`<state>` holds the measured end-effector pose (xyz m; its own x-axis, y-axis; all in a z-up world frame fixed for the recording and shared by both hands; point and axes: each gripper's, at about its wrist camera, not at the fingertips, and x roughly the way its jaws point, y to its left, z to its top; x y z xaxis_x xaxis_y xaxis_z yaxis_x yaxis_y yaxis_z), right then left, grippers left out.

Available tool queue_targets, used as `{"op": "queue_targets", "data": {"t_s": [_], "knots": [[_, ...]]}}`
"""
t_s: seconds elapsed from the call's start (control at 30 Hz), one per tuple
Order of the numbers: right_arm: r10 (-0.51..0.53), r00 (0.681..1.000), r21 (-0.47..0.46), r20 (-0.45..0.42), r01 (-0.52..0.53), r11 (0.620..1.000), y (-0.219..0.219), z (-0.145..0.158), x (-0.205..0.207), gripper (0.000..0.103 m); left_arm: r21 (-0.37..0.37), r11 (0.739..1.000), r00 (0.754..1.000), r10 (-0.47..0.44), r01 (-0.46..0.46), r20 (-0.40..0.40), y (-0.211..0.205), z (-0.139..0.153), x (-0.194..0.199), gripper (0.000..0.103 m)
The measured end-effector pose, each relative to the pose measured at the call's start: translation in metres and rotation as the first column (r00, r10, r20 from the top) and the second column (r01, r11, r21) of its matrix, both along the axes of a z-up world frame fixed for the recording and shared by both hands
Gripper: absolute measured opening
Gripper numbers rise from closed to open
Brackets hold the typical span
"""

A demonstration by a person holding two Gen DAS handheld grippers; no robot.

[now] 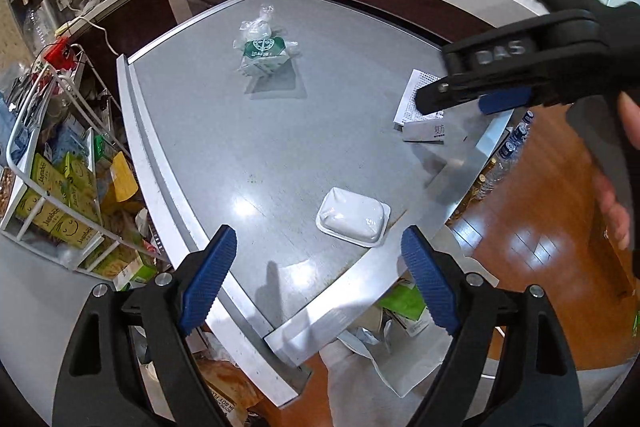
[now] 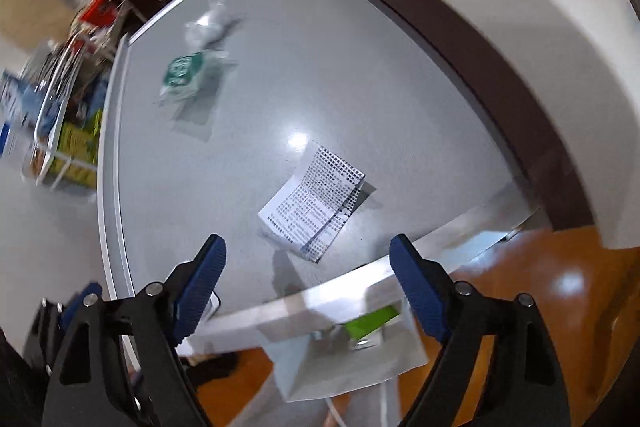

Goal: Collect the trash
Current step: 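Raise both open tools back toward the counter, then lower the left tool onto the white plastic tray while the right tool reaches the receipt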

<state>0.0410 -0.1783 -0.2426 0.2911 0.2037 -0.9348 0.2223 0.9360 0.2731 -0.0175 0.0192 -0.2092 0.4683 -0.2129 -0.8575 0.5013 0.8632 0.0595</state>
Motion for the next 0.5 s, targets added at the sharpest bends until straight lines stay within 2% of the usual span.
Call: {"op": "queue_targets", "data": {"t_s": [0.1, 0.3, 0.43, 0.5], "knots": [[-0.022, 1.0, -0.002, -0.009, 0.022, 1.0, 0.004, -0.007, 0.007, 0.083, -0.001, 1.0, 1.0, -0.026, 0.026, -0.006, 0.0, -0.001, 0.003, 0.085], [0.05, 0.999, -0.046, -0.002, -0.05, 0.998, 0.025, -0.017, 0.036, 0.085, -0.005, 0.998, 0.998, -0.06, 0.06, -0.025, 0.007, -0.004, 0.013, 0.085], [0.165, 0.984, -0.042, 0.071, -0.162, 0.986, 0.036, -0.011, 0.056, 0.084, -0.027, 0.998, 0.998, -0.054, 0.053, -0.044, 0.017, -0.005, 0.021, 0.085], [0.166, 0.981, -0.051, 0.1, -0.161, 0.986, 0.034, -0.002, 0.057, 0.084, -0.038, 0.998, 0.997, -0.048, 0.046, -0.054, 0.021, -0.006, 0.025, 0.085]]}}
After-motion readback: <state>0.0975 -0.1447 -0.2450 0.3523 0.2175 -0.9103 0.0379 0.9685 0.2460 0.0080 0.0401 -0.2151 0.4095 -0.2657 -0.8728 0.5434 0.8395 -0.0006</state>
